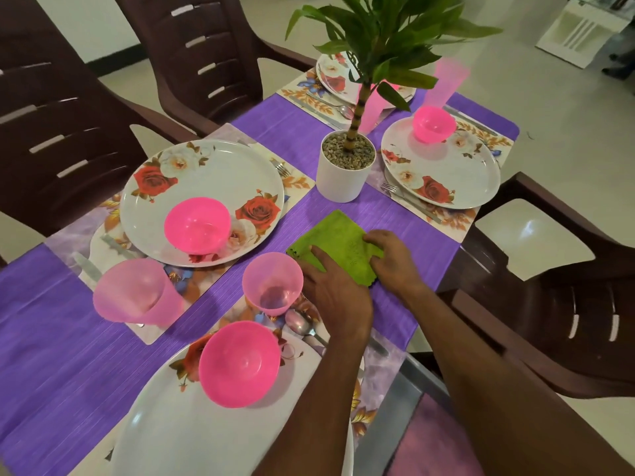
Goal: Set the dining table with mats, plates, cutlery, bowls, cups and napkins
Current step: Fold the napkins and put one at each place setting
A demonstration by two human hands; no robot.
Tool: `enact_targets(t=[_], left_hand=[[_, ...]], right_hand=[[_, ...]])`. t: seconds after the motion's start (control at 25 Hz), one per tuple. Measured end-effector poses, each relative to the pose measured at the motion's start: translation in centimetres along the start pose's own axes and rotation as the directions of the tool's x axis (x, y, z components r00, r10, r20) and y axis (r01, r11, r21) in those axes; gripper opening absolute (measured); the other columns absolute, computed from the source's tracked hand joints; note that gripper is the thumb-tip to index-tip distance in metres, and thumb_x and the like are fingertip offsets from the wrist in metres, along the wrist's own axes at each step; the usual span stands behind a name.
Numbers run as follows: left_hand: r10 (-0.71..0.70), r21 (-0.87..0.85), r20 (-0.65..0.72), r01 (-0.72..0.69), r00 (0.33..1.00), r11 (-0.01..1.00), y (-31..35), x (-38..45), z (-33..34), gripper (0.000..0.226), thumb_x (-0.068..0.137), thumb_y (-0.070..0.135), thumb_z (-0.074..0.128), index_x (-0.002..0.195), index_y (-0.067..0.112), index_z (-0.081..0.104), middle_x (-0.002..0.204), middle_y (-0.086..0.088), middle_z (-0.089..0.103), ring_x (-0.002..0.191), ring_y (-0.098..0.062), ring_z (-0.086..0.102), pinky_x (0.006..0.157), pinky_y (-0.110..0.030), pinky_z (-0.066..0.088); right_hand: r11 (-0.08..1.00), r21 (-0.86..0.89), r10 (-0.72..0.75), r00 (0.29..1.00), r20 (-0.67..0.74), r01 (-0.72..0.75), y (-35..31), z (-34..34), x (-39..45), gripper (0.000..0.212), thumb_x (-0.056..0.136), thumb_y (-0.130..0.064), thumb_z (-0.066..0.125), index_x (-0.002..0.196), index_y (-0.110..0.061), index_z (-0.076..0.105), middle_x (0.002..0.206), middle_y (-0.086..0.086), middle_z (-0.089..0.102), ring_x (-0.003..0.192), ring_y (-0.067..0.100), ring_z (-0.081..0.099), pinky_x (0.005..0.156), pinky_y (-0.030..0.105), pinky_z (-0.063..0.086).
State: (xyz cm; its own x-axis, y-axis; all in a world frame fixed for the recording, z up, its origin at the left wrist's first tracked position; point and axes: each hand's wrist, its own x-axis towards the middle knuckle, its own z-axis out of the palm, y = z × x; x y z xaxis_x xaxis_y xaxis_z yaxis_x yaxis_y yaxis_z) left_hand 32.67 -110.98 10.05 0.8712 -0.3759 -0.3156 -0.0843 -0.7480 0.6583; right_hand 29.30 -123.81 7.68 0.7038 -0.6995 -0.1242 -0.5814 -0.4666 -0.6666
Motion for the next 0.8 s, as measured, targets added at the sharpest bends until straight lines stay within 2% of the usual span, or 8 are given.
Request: enact_targets(t=[0.12,0.24,0.32,0.4,0.52,0.6,0.68,0.8], left_hand=[[0.207,0.166,-0.069,-0.194,0.976,0.967,-1.1,0.3,1.4,0.090,0.095,0.038,0.055,0.162,0.007,0.003,0.168,-0.021,-0.010,0.156,-0.035,-0.012,0.127,-0.051,0.005],[0.277,0.265,-0.024,-0.261,0.961,0.928,-2.8,1.6,2.2,0.083,0.102,0.053,0.037,0.162,0.007,0.000,0.168,-0.022,-0.010,0.155,-0.033,-0.014,0.126,-0.047,-0.005],[0.273,0.282,-0.005,-0.261,0.962,0.923,-3.2,2.0,2.3,0.085,0.103,0.058,0.031,0.162,0.008,-0.002,0.167,-0.023,-0.010,0.155,-0.035,-0.014,0.126,-0.047,-0.006],[0.305,0.302,-0.042,-0.279,0.951,0.911,-2.4,1.2,1.8,0.086,0.101,0.060,0.034,0.162,0.007,0.004,0.167,-0.024,-0.004,0.156,-0.036,-0.009,0.126,-0.049,-0.006],[0.406,0.236,-0.099,-0.375,0.909,0.897,0.5,-3.6,3.0,0.086,0.097,0.056,0.044,0.162,0.008,0.015,0.168,-0.020,0.006,0.157,-0.033,0.001,0.126,-0.048,0.000],[0.493,0.102,-0.096,-0.484,0.865,0.869,2.1,-8.8,4.8,0.081,0.096,0.045,0.051,0.161,0.008,0.020,0.168,-0.017,0.013,0.157,-0.031,0.008,0.127,-0.044,0.007],[0.591,-0.015,-0.043,-0.592,0.805,0.805,2.0,-15.1,7.7,0.067,0.096,0.029,0.056,0.156,0.008,0.035,0.162,-0.013,0.033,0.152,-0.030,0.024,0.125,-0.039,0.021],[0.497,-0.104,0.200,-0.486,0.844,0.868,-4.0,-21.6,13.2,0.035,0.096,0.022,0.060,0.132,0.022,0.059,0.130,0.000,0.063,0.125,-0.020,0.054,0.106,-0.036,0.046]], right_hand=[[0.954,-0.300,0.008,1.000,0.015,-0.003,-0.3,-0.4,-0.7,0.061,0.085,0.000,0.054,0.140,-0.025,0.058,0.154,0.003,0.044,0.136,0.036,0.039,0.110,0.051,0.037],[0.911,-0.410,0.030,0.999,-0.017,-0.034,-0.7,-1.6,-1.9,0.057,0.092,-0.008,0.054,0.145,-0.029,0.051,0.159,0.000,0.036,0.142,0.033,0.030,0.109,0.057,0.035],[0.941,-0.334,-0.003,0.985,-0.170,-0.055,0.0,-2.6,-3.8,0.051,0.093,-0.013,0.055,0.143,-0.025,0.054,0.154,0.004,0.043,0.138,0.033,0.037,0.109,0.055,0.038],[0.985,-0.169,-0.024,0.922,-0.386,-0.045,1.0,-4.0,-7.2,0.046,0.091,-0.017,0.054,0.136,-0.019,0.060,0.142,0.009,0.054,0.126,0.032,0.049,0.105,0.042,0.041],[0.983,0.060,0.172,0.774,-0.610,-0.171,4.9,-4.8,-15.4,0.037,0.087,-0.010,0.058,0.124,-0.013,0.066,0.119,0.007,0.060,0.109,0.023,0.054,0.097,0.029,0.042],[0.929,0.185,0.362,0.687,-0.630,-0.319,8.5,-3.9,-22.1,0.032,0.089,-0.010,0.057,0.119,-0.012,0.066,0.111,0.007,0.061,0.105,0.025,0.058,0.091,0.028,0.045],[0.812,0.289,0.572,0.593,-0.566,-0.507,12.4,-2.6,-29.4,0.028,0.093,-0.010,0.055,0.118,-0.012,0.066,0.112,0.004,0.064,0.104,0.023,0.061,0.087,0.022,0.040],[0.611,0.362,0.784,0.472,-0.404,-0.704,19.0,0.5,-38.4,0.028,0.092,0.000,0.055,0.115,-0.008,0.069,0.112,0.006,0.068,0.100,0.023,0.063,0.084,0.024,0.042]])
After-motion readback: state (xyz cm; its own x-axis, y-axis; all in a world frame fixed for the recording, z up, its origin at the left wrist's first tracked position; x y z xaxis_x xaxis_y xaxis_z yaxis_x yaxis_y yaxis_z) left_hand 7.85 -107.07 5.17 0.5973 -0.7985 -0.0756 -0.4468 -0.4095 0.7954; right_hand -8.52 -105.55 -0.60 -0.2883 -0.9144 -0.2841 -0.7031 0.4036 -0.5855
